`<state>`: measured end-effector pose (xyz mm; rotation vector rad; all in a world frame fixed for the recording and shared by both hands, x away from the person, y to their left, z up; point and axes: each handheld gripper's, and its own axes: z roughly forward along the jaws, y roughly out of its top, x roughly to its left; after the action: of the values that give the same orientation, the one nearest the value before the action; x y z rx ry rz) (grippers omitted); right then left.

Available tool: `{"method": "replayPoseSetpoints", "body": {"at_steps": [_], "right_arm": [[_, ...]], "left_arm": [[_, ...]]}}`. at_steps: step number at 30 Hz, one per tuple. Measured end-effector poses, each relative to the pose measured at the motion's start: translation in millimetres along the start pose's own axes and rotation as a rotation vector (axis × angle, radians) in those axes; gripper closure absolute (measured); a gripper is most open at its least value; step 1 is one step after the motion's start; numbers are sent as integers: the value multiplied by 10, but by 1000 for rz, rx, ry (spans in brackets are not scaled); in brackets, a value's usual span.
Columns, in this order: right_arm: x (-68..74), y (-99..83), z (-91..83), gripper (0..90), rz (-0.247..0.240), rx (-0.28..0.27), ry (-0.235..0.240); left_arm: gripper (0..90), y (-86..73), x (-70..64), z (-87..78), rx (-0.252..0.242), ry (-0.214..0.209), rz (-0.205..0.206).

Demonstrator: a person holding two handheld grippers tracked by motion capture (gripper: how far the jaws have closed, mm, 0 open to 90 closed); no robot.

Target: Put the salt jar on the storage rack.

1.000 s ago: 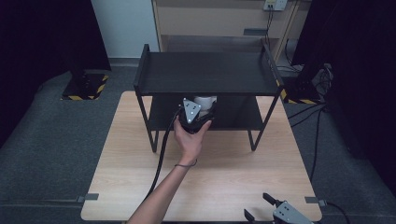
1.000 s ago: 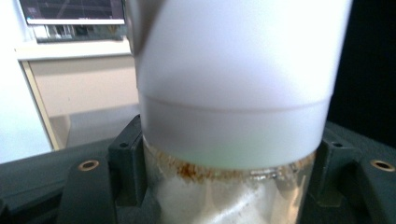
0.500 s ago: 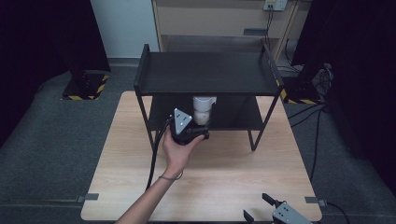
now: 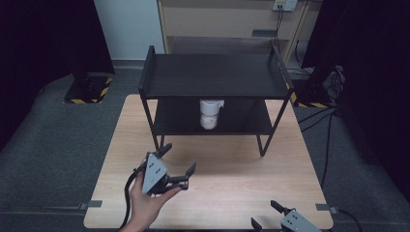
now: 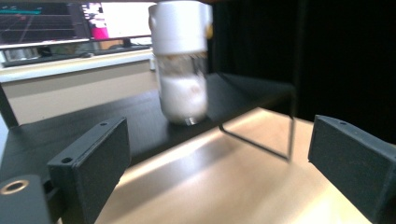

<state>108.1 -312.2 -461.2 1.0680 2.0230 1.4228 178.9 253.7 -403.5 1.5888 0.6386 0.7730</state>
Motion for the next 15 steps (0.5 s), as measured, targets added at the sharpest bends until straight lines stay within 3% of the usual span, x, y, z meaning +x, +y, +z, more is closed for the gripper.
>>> {"method": "replayPoseSetpoints", "body": {"at_steps": [5,8,15], "right_arm": [[-3,1,17,80,3,5,-2],[-8,3,27,80,1,11,-8],[-5,0,43,80,11,37,-44]], "left_arm": [[49,-148,-56,-456,93,-25,31],[53,-279,-83,-702,133,-17,22],[59,-477,-93,-993,249,-14,13]]}}
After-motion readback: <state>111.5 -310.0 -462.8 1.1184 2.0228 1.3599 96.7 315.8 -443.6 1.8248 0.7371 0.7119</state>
